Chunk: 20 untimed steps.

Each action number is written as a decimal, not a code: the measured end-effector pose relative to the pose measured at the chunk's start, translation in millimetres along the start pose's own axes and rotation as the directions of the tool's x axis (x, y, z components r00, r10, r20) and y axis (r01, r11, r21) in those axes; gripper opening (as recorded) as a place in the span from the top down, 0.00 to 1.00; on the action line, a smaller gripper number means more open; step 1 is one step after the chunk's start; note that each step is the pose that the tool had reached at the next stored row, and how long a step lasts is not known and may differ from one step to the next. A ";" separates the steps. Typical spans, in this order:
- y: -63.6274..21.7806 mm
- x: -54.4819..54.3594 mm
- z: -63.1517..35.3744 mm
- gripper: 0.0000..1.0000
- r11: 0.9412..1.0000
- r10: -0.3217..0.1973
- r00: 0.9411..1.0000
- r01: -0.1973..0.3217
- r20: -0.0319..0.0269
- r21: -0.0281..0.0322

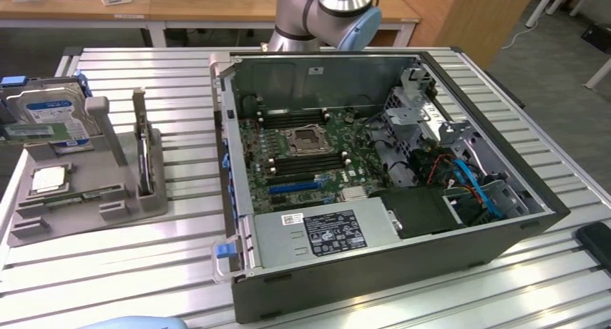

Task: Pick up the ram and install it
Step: 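Pick up the ram and move it above insertion slot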

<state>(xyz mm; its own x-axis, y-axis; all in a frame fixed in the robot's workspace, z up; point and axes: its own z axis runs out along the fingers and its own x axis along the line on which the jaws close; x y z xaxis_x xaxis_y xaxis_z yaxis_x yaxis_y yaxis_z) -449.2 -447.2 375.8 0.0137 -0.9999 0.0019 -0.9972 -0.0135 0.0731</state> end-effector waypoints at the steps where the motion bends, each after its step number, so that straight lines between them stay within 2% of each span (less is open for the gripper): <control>1: 0.1 0.0 -1.8 0.87 1.000 0.008 1.000 -0.008 0.000 0.000; 8: 1.2 0.0 -16.0 0.87 0.999 0.050 0.999 -0.050 0.004 -0.001; 17: 2.7 0.0 -36.6 0.87 0.997 0.071 0.997 -0.071 0.005 -0.006; 20: 2.7 0.1 -37.5 0.87 0.997 0.072 0.997 -0.072 0.005 -0.006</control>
<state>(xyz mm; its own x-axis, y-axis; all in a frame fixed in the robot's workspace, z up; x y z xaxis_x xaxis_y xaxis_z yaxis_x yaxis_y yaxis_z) -449.2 -447.3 413.4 -0.0585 -0.9983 0.0021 -0.9952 0.0584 0.0790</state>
